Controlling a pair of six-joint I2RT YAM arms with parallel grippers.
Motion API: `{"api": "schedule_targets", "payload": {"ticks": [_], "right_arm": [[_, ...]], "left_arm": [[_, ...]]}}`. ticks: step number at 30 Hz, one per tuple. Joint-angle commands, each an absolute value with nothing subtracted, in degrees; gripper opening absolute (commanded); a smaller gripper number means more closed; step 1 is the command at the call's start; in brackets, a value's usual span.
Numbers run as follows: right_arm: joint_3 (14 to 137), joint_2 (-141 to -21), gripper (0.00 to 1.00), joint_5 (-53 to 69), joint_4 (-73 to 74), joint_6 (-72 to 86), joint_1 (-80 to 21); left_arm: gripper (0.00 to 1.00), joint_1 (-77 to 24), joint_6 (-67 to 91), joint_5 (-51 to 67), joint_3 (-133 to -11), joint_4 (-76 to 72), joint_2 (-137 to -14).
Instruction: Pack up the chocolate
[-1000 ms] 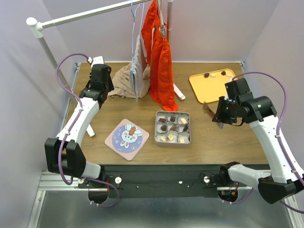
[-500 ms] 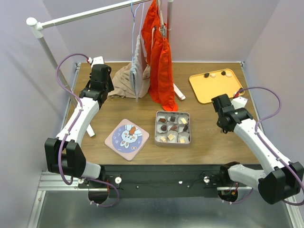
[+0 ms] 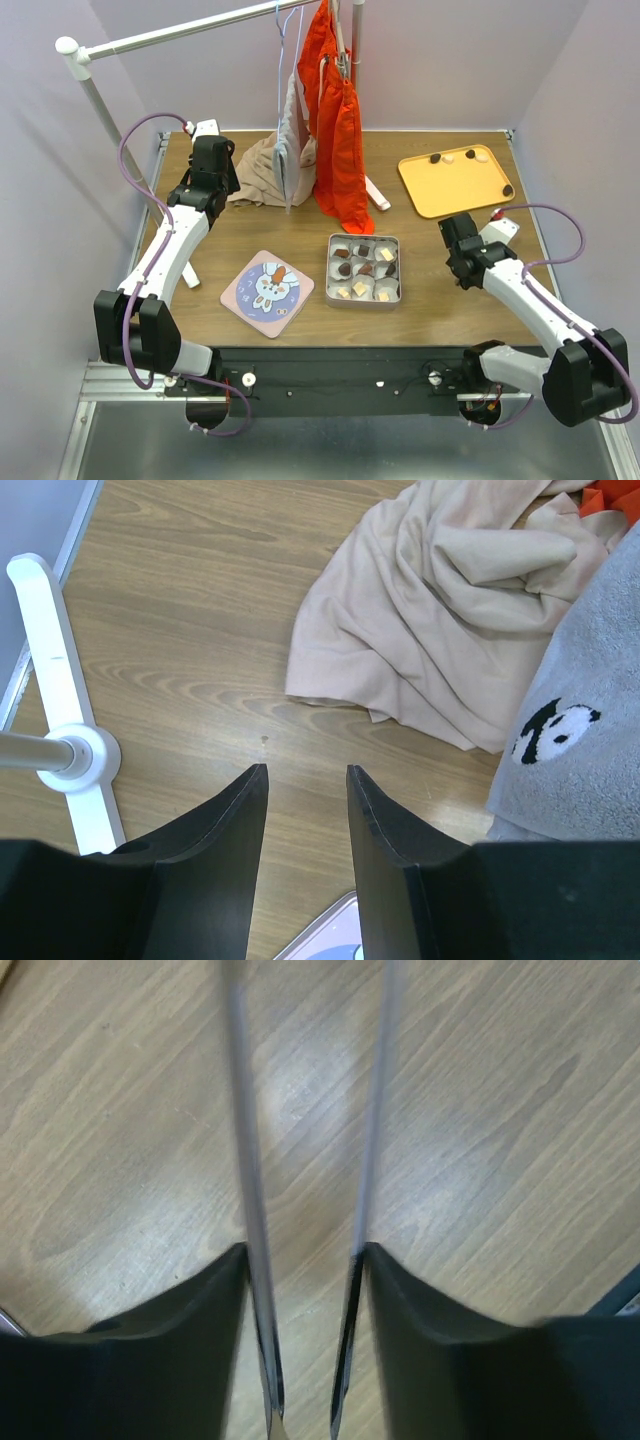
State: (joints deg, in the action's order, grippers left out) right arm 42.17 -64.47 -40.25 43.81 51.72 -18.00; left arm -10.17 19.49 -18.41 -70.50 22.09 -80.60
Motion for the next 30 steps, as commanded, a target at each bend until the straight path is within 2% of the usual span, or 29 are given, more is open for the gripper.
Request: {"api": "schedule_targets", "payload": {"ticks": [1, 3, 7, 12, 18, 19, 22, 26, 30], "right_arm": [[42.10, -65.65, 0.77, -44.03, 39.64, 53.53, -17.14], [42.19, -66.70, 0.89, -43.68, 38.85, 52.74, -16.70], [42.89, -69.25, 0.99, -42.81, 38.06, 51.51, -16.17], [45.78, -69.88, 1.00, -38.95, 37.71, 46.07, -16.08], [51.93, -66.53, 0.98, -21.83, 34.99, 37.80, -16.08], [52.55, -66.88, 0.97, -16.23, 34.55, 37.10, -16.17], [54.31, -67.76, 0.96, -9.35, 33.31, 35.60, -16.26], [55.46, -68.55, 0.95, -5.54, 32.26, 34.63, -17.05], [58.35, -70.04, 0.93, -1.33, 30.77, 31.91, -20.12]], "left_arm": [[0.46, -9.84, 18.98, -19.07, -71.72, 22.32, -80.42], [0.47, -9.84, 18.98, -19.07, -71.72, 22.24, -80.51], [0.47, -9.84, 18.72, -19.07, -72.07, 22.50, -80.33], [0.47, -9.84, 18.11, -19.07, -71.90, 22.76, -79.54], [0.47, -9.76, 19.50, -15.74, -68.65, 22.50, -78.66], [0.47, -9.76, 19.95, -14.51, -66.82, 22.67, -78.40], [0.47, -9.76, 22.58, -11.44, -62.25, 23.38, -76.91], [0.47, -10.02, 27.15, -6.34, -55.04, 24.26, -73.66], [0.47, -10.11, 32.51, -6.15, -48.26, 27.15, -70.32]]}}
